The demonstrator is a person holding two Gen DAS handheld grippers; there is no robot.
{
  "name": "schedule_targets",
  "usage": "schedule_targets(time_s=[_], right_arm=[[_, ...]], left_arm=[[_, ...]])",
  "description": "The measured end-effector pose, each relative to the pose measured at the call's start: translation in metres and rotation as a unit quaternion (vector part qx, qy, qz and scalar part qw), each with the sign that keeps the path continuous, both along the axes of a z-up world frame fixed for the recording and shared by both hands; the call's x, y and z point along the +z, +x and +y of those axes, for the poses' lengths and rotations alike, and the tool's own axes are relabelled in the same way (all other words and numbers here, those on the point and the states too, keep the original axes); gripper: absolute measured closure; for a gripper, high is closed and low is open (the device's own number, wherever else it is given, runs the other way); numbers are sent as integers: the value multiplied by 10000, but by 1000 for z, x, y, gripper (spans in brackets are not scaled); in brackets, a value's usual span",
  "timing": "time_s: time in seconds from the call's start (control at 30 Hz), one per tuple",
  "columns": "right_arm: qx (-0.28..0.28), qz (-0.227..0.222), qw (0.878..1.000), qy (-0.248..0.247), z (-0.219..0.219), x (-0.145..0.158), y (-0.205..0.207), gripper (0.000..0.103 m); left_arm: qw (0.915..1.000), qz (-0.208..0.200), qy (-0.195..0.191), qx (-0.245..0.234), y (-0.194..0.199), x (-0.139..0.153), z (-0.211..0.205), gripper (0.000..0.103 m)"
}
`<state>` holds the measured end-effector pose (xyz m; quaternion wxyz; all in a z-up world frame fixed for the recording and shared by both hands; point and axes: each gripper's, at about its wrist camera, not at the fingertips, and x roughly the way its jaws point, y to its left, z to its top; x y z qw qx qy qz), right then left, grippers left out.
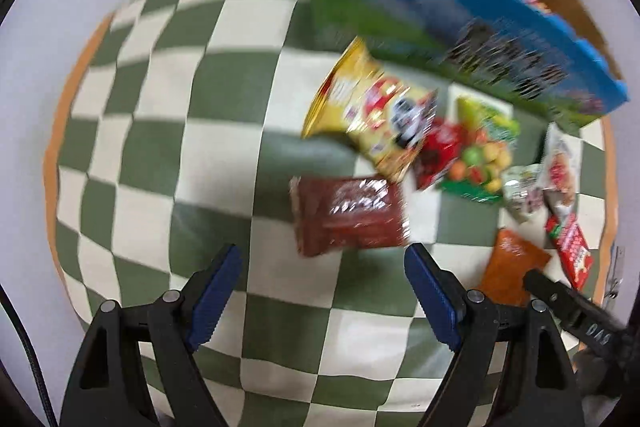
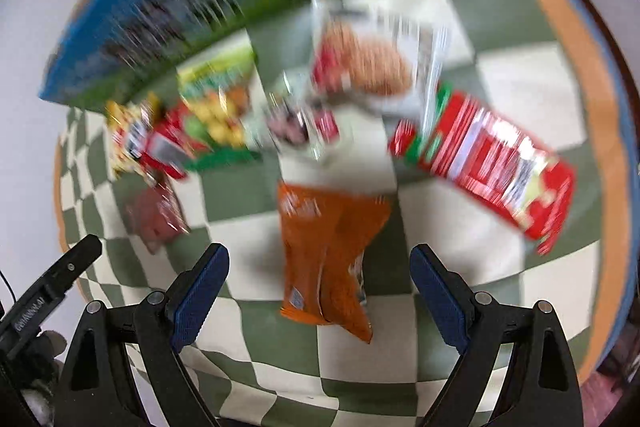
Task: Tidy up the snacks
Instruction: 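Grasp the dark red packet with left tool while right tool grasps orange packet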
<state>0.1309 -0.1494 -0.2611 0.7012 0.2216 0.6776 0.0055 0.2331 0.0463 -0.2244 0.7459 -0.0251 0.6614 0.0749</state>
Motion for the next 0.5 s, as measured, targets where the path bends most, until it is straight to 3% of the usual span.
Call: schedule_targets(time_s=[0.1, 0.17, 0.2, 0.33, 0.5], right_arm=[[61, 209, 9997, 59, 9, -24, -5, 15], [157, 313, 9994, 62, 15, -37, -6, 33], [227, 344, 9991, 42, 19, -43, -7, 36], [391, 275, 9988, -91, 25, -47, -10, 37], [425, 293, 9986, -102, 25, -49, -11, 38]], left_arm=[[9995, 268, -121, 68, 6, -19, 3, 20], [9990, 400, -157, 88, 14, -29, 2, 20], [9990, 419, -139, 66, 18, -34, 0, 20], [9970, 734, 46, -253, 36, -58, -12, 20], [9929, 1159, -254, 16, 51, -91, -12, 20]])
